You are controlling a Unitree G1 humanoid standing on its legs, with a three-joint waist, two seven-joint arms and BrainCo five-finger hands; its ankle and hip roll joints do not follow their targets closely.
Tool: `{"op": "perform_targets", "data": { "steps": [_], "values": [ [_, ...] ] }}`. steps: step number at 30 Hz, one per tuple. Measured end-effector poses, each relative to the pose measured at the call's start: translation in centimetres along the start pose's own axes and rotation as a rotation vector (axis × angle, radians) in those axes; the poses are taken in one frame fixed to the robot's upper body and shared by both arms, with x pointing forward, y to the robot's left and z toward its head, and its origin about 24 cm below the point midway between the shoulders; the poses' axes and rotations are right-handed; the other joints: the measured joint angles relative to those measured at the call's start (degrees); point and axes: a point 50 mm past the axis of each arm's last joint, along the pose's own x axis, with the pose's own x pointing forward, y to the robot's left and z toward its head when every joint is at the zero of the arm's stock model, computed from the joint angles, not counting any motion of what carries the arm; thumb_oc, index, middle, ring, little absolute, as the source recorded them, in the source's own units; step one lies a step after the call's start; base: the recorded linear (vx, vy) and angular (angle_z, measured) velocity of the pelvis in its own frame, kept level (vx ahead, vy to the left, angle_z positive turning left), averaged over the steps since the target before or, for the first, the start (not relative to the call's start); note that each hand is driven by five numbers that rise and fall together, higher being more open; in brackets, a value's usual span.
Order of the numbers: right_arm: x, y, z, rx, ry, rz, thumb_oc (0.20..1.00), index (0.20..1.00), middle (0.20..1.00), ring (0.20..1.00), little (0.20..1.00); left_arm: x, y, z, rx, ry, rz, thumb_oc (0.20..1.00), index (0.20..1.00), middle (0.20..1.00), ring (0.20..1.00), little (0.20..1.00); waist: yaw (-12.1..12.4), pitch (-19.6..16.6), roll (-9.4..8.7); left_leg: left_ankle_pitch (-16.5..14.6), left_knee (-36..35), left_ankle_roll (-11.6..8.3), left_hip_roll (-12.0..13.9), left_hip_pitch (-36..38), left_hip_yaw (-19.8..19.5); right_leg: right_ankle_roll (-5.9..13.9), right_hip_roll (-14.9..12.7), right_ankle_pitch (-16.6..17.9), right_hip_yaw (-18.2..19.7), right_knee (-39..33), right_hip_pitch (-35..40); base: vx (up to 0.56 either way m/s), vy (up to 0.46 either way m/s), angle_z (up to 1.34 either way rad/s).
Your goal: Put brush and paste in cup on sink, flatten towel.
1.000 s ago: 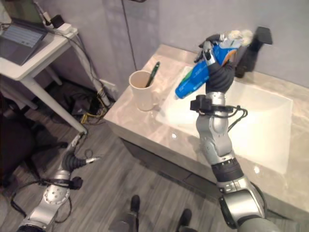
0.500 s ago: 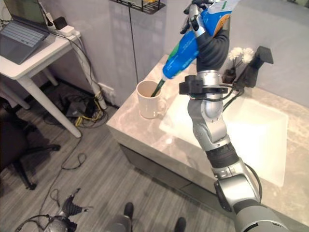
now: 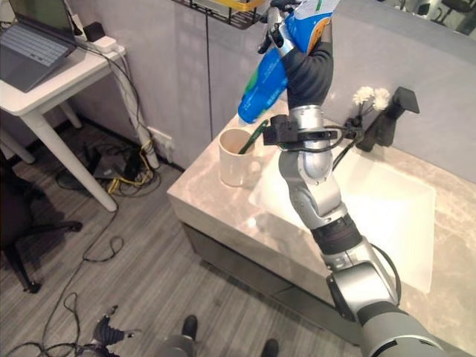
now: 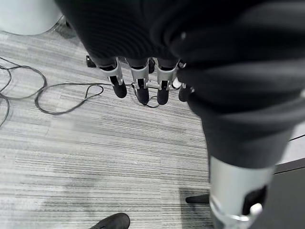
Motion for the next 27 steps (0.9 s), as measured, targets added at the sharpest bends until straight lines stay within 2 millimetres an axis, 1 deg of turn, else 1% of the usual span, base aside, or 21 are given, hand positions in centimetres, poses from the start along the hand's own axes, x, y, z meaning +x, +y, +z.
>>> {"op": "perform_targets", "data": {
  "steps": [3,5,11,16,19,22,24,27],
  "values": [
    [-0.5,0.2,-0.5,0.004,0.026,0.027,0.200,0.200,0.200,0.200,0.200,0.0,-0.3,0.1,-0.006,-0.001,-0.007,1.000,1.000,1.000,1.000,1.000,-0.03,0.02,-0.09,-0.03,-0.09,0.07,-0.07,-0.02,-0.02,-0.46,0.01,0.74,-0.05,0.00,-0.12,0.00,0.000,0.00],
    [-0.9,0.2,-1.0,0.017,0.046,0.020,0.200,0.200,0.200,0.200,0.200,-0.1,-0.4,-0.1,-0.003,0.008,-0.008,1.000,1.000,1.000,1.000,1.000,-0.24,0.04,-0.11,-0.27,-0.13,0.45,-0.07,-0.13,-0.04,-0.91,0.02,1.38,-0.05,0.00,-0.31,0.00,0.018,-0.02],
    [-2.1,0.0,-2.9,0.007,0.135,0.008,0.200,0.200,0.200,0.200,0.200,-0.1,-0.3,-0.5,0.002,0.032,-0.005,1.000,1.000,1.000,1.000,1.000,-0.48,0.17,0.08,0.12,-0.51,1.39,-0.14,-1.25,0.07,-1.02,0.04,4.59,-0.04,0.00,-1.95,0.01,0.032,-0.03],
    [-2.5,0.3,-3.4,0.021,0.162,0.018,0.200,0.200,0.200,0.200,0.200,0.0,-0.3,-0.5,0.003,0.033,0.005,1.000,1.000,1.000,1.000,1.000,-0.43,0.49,0.54,0.73,-1.78,2.31,-0.18,-1.02,-0.08,-1.03,-0.12,6.86,-0.06,0.00,-2.34,0.00,0.020,0.02],
    [-2.7,0.4,-3.6,0.024,0.177,0.015,0.200,0.200,0.200,0.200,0.200,0.0,-0.4,-0.4,0.001,0.031,0.003,1.000,1.000,1.000,1.000,1.000,-0.42,0.75,0.90,1.24,-2.50,3.04,-0.77,-1.15,-0.14,-1.01,-0.70,7.86,-0.15,0.00,-2.80,0.00,0.029,0.04],
    [-2.7,0.4,-3.7,0.023,0.178,0.014,0.200,0.200,0.200,0.200,0.200,0.0,-0.6,-0.3,-0.014,0.031,0.003,1.000,1.000,1.000,1.000,1.000,-0.40,1.27,1.67,1.47,-3.00,3.52,-1.16,-1.05,-0.15,-0.99,-1.18,8.46,-0.47,0.00,-2.83,-0.01,0.017,0.05],
    [-2.7,0.4,-3.7,0.023,0.179,0.013,0.200,0.200,0.200,0.200,0.200,0.0,-0.6,-0.3,-0.027,0.035,0.009,1.000,1.000,1.000,1.000,1.000,-0.36,1.29,1.67,1.51,-3.13,3.57,-1.42,-1.09,-0.29,-0.94,-1.28,8.52,-1.54,0.00,-2.84,-0.01,0.018,0.04],
    [-2.7,0.3,-3.7,0.018,0.179,0.012,0.200,0.200,0.200,0.200,0.200,0.0,-0.7,-0.2,-0.029,0.035,0.006,1.000,1.000,1.000,1.000,1.000,-0.38,1.48,1.67,1.44,-3.20,3.64,-1.67,-1.14,-0.27,-0.30,-1.52,8.94,-1.71,-0.01,-2.99,0.00,0.000,0.00]
  ]
}}
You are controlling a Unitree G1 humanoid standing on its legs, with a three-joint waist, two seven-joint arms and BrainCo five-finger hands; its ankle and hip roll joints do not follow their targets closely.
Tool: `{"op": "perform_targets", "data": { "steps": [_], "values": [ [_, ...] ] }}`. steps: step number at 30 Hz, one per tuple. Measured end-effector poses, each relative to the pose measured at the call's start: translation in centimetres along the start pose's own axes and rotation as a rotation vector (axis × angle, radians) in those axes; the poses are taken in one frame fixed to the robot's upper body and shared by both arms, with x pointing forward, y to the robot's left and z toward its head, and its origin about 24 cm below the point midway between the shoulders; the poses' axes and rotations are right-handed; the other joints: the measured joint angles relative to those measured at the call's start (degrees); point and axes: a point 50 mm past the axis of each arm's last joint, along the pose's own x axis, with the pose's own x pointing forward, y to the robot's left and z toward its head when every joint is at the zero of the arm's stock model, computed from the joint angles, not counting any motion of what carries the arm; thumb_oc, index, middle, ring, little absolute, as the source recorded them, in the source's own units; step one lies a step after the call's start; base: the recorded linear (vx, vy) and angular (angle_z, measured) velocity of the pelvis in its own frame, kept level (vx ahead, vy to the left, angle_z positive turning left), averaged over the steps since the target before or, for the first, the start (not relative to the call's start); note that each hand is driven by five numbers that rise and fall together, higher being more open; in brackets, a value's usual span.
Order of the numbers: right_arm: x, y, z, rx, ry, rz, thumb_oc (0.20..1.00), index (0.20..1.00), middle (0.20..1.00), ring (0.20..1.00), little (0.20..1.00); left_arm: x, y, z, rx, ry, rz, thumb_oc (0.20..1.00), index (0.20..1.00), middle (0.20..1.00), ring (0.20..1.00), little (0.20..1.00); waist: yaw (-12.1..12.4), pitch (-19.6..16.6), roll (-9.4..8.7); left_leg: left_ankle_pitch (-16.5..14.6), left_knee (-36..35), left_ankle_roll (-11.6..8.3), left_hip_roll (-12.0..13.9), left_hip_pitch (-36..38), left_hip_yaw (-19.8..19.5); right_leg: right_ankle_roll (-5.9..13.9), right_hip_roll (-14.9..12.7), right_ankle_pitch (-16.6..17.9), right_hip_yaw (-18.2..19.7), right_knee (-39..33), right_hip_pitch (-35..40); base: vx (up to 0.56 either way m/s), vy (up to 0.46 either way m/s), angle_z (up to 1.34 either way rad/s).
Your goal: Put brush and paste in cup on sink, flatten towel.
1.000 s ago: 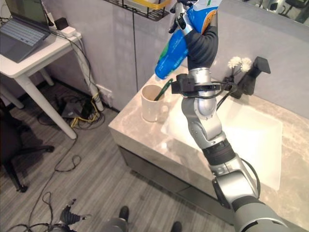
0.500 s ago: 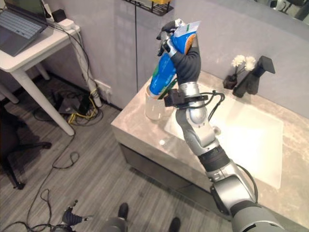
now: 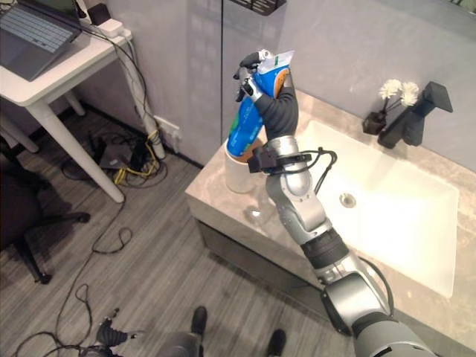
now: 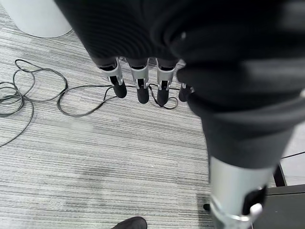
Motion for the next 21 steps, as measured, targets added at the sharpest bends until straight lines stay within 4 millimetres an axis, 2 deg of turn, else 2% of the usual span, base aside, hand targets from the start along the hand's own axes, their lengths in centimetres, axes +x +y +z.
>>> {"op": "perform_targets", "data": {
  "steps": [8,10,17,18,20,21],
  "values": [
    [-0.1,-0.2,-0.3,-0.091,0.004,0.004,0.200,0.200,0.200,0.200,0.200,0.5,0.1,1.2,-0.010,-0.031,0.009,1.000,1.000,1.000,1.000,1.000,0.05,1.01,-0.14,-0.24,0.15,0.43,-0.25,-1.13,-0.15,0.16,-0.27,1.00,-0.33,0.00,-1.08,0.00,0.000,0.00],
    [-0.1,-0.4,-0.3,-0.124,0.009,0.009,0.200,0.200,0.200,0.200,0.200,0.5,0.1,1.2,-0.010,-0.032,0.012,1.000,1.000,1.000,1.000,1.000,0.13,1.33,-0.12,-0.24,0.13,0.44,-0.22,-1.19,-0.26,0.16,-0.26,1.00,-1.35,0.00,-1.07,0.00,-0.002,0.04],
    [-0.1,-1.1,0.1,-0.224,0.001,0.032,0.200,0.200,0.200,0.200,0.200,0.7,0.2,1.6,-0.012,-0.045,0.019,1.000,1.000,1.000,1.000,1.000,0.01,1.65,-0.03,-0.25,0.12,0.45,-0.29,-1.83,-1.23,0.16,-0.27,1.01,-1.36,0.00,-1.28,0.00,-0.003,0.06],
    [-0.1,-1.1,0.1,-0.224,0.002,0.033,0.316,0.316,0.316,0.316,0.316,0.7,0.1,1.9,-0.009,-0.053,0.017,1.000,1.000,1.000,1.000,1.000,0.02,1.66,-0.02,-0.25,0.11,0.45,-0.29,-1.84,-1.24,0.16,-0.28,1.01,-1.36,0.00,-1.27,0.00,0.000,0.00],
    [-0.2,-1.0,0.0,-0.226,0.007,0.041,0.793,0.793,0.793,0.793,0.793,0.8,-0.1,2.4,0.001,-0.071,0.008,1.000,1.000,1.000,1.000,1.000,0.01,1.66,-0.01,-0.26,0.10,0.44,-0.29,-1.81,-1.22,0.16,-0.29,1.01,-1.36,0.00,-1.26,0.00,0.000,0.00],
    [-0.2,-0.9,-0.1,-0.227,0.009,0.045,1.000,1.000,1.000,1.000,1.000,0.9,-0.1,2.6,0.003,-0.081,0.005,1.000,1.000,1.000,1.000,1.000,0.01,1.67,-0.01,-0.26,0.10,0.45,-0.28,-1.81,-1.20,0.16,-0.29,1.01,-1.36,0.00,-1.25,0.00,0.000,0.00]
  ]
}}
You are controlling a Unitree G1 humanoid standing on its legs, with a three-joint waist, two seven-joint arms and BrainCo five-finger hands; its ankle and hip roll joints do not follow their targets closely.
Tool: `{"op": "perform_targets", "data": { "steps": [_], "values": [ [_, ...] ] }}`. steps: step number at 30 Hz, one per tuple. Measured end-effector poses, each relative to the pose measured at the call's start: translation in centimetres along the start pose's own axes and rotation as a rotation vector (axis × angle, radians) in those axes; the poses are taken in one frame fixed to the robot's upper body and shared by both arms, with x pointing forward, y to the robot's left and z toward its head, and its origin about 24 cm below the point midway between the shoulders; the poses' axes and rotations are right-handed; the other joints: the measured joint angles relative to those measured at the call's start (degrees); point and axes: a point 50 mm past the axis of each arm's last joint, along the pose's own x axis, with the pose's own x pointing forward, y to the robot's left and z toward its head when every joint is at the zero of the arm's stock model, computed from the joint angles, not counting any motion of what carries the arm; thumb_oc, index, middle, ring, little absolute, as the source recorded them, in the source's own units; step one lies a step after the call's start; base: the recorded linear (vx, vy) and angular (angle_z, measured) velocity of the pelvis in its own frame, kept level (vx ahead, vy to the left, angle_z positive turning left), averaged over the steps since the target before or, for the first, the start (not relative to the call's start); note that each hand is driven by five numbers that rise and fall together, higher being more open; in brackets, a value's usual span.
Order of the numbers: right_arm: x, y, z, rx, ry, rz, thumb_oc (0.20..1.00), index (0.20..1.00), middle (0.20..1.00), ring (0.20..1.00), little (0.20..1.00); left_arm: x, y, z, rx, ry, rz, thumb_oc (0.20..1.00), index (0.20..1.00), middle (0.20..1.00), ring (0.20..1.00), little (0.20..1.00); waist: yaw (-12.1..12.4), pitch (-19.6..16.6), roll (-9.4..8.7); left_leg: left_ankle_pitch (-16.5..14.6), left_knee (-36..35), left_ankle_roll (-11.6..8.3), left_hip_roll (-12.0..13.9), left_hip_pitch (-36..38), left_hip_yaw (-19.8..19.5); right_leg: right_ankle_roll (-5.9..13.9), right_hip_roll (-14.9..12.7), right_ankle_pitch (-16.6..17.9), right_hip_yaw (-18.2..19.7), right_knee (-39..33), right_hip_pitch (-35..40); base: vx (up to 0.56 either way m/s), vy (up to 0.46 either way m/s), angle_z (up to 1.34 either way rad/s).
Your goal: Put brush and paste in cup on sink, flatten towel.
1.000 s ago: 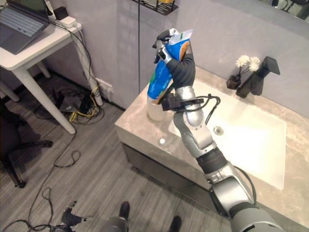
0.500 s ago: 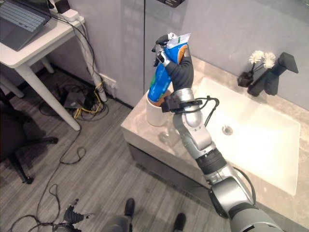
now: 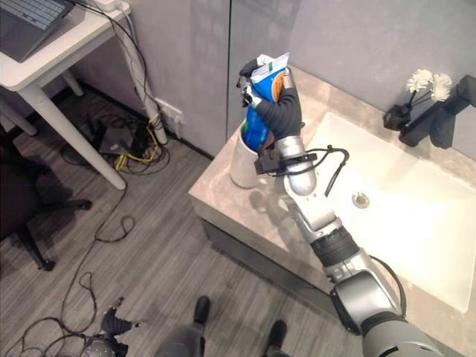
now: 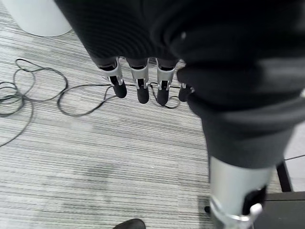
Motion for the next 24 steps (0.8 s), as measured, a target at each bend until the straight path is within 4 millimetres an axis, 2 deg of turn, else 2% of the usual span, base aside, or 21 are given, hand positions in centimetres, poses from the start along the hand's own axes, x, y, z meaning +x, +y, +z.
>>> {"op": "perform_targets", "data": {
  "steps": [10,24],
  "values": [
    [-0.06,0.44,0.00,0.003,0.001,0.021,1.000,1.000,1.000,1.000,1.000,0.08,-0.04,0.34,-0.005,-0.017,0.002,1.000,1.000,1.000,1.000,1.000,-0.01,1.67,-0.34,-0.03,-0.06,0.01,0.16,0.94,1.18,0.00,0.08,0.00,0.03,0.00,0.35,0.00,-0.008,-0.05],
    [0.04,0.83,0.70,-0.018,-0.038,0.004,1.000,1.000,1.000,1.000,1.000,-0.10,-0.80,0.18,-0.014,-0.003,-0.010,1.000,1.000,1.000,1.000,1.000,0.02,1.59,-0.44,0.00,0.07,0.00,0.33,2.05,1.28,0.00,0.30,0.00,0.03,0.00,1.38,0.00,-0.001,0.00]
  ]
}}
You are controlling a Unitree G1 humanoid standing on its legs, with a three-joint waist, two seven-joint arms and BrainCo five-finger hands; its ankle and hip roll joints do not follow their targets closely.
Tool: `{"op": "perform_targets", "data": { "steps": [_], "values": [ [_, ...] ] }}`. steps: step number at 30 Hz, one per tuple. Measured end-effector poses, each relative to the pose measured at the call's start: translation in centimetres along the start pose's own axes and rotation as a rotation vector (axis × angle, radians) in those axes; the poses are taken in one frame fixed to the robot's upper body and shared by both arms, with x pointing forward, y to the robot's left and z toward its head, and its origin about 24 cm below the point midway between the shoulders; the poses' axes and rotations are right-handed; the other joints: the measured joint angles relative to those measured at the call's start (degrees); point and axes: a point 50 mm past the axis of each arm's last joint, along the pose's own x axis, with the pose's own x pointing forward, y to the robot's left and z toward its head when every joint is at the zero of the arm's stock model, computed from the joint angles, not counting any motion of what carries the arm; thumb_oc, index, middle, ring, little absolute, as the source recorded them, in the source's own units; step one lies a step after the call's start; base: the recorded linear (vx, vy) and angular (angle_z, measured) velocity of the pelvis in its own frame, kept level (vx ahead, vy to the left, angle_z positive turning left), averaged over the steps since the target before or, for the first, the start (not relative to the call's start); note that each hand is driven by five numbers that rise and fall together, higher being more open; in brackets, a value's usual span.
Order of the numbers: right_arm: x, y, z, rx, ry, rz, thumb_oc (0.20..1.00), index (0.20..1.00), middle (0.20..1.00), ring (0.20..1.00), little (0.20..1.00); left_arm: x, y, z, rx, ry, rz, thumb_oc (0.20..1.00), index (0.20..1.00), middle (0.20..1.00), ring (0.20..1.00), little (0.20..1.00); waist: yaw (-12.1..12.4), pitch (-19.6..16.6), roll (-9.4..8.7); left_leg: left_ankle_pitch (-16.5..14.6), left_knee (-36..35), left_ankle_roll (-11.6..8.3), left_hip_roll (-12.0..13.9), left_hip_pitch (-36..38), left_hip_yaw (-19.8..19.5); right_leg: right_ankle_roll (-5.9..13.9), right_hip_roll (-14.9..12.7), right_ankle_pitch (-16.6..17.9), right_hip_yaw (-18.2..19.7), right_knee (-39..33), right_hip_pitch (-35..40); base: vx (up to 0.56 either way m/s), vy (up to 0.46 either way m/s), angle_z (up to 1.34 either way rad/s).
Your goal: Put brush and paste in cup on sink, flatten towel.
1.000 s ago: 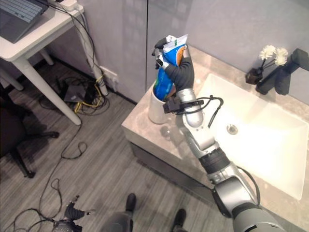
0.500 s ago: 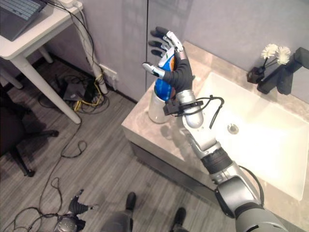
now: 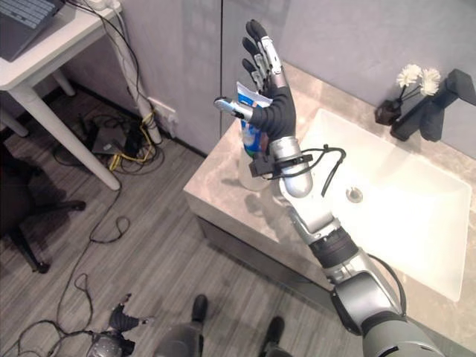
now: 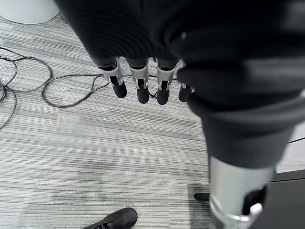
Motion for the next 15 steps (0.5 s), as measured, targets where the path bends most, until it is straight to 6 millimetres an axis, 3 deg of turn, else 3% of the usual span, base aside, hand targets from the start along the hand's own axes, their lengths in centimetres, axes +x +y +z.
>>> {"op": "perform_targets", "data": {
  "steps": [11,15],
  "values": [
    [0.3,-0.6,0.6,-0.008,-0.040,-0.110,1.000,1.000,1.000,1.000,1.000,0.0,0.1,0.0,0.002,0.001,0.019,1.000,1.000,1.000,1.000,1.000,0.00,-0.65,-0.12,0.06,0.18,-0.01,-0.06,0.61,0.18,0.02,-0.04,0.03,0.03,0.00,0.60,0.00,0.000,0.00],
    [0.7,-2.1,2.4,-0.085,-0.138,-0.194,1.000,1.000,1.000,1.000,1.000,0.0,0.1,0.3,-0.003,-0.017,0.021,1.000,1.000,1.000,1.000,1.000,-0.06,-2.14,-0.04,0.05,0.03,0.00,-0.13,0.98,0.17,0.04,-0.07,0.06,0.04,0.00,0.92,0.00,0.000,0.00]
  ]
}}
